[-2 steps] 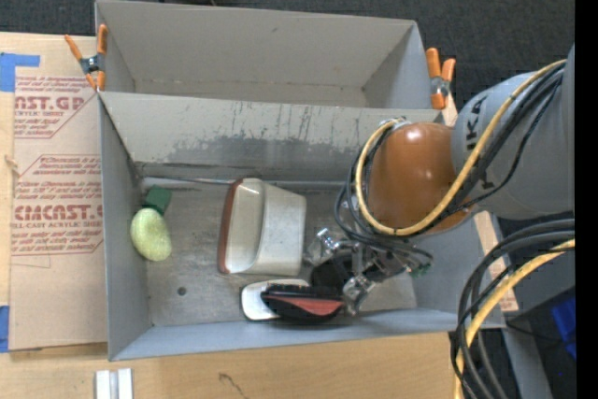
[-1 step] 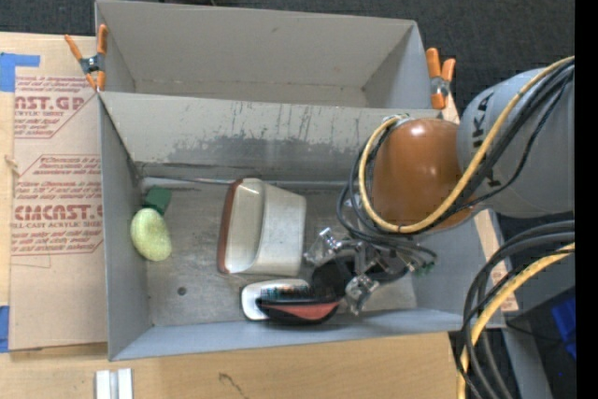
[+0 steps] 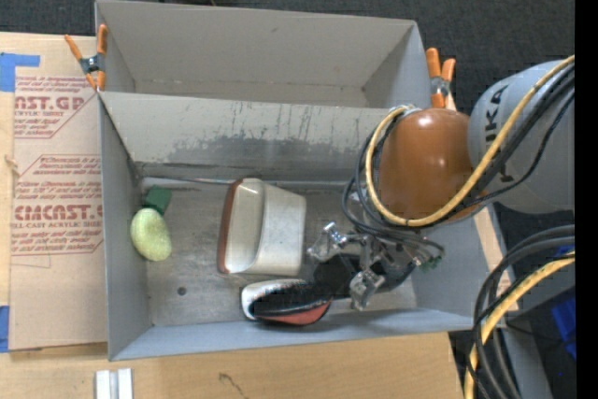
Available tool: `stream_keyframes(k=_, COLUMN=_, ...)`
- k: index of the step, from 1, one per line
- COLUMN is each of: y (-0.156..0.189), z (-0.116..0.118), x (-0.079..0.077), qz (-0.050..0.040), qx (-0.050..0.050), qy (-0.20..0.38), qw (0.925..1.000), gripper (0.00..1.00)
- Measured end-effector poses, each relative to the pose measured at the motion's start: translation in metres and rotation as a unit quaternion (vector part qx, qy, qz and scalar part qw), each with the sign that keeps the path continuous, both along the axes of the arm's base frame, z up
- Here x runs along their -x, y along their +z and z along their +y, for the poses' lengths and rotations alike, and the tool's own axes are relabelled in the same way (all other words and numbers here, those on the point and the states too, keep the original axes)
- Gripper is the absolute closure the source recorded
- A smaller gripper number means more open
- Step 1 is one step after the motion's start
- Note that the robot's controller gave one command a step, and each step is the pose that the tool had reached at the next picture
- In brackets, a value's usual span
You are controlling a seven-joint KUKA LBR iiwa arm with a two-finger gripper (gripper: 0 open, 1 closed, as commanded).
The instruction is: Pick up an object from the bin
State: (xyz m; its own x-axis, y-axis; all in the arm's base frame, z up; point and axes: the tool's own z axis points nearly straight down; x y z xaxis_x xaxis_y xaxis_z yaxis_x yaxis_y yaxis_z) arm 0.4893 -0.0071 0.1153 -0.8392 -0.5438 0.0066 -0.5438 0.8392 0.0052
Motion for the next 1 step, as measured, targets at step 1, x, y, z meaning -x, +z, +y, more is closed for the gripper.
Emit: stream_keyframes(k=1, y=0.0164, z=0.0000, x=-0.0019, qz=-0.0042, qx=0.000, qy=0.000, qw=1.0000, gripper=1.00)
